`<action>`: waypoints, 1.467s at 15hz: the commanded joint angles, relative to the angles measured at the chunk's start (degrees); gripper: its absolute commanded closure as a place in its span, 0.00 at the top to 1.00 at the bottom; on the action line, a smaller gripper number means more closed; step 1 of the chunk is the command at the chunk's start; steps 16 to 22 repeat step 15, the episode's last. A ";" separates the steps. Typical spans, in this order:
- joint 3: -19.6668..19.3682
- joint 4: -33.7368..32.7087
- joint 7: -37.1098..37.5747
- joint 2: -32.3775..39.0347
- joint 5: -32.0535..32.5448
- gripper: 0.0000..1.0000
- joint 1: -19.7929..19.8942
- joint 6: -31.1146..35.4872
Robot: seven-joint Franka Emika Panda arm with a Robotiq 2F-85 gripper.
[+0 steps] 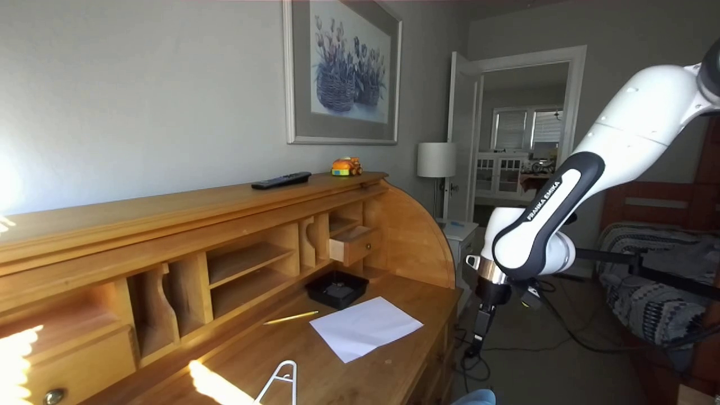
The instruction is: Close the open drawer on the right.
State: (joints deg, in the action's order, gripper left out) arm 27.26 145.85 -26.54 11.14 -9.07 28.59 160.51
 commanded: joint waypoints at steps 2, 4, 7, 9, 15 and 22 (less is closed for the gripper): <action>-9.27 -0.95 -6.05 -12.91 -6.13 1.00 -10.38 -14.58; -14.79 -2.45 -5.25 -16.52 -2.54 1.00 -15.64 -18.94; -20.39 -5.10 -3.62 -19.39 2.14 1.00 -21.24 -24.59; -22.98 -4.98 -3.72 -18.37 1.44 1.00 -23.93 -22.95; -24.22 -5.58 -3.76 -19.58 2.77 1.00 -25.26 -24.71; -24.22 -5.58 -3.76 -19.58 2.77 1.00 -25.26 -24.71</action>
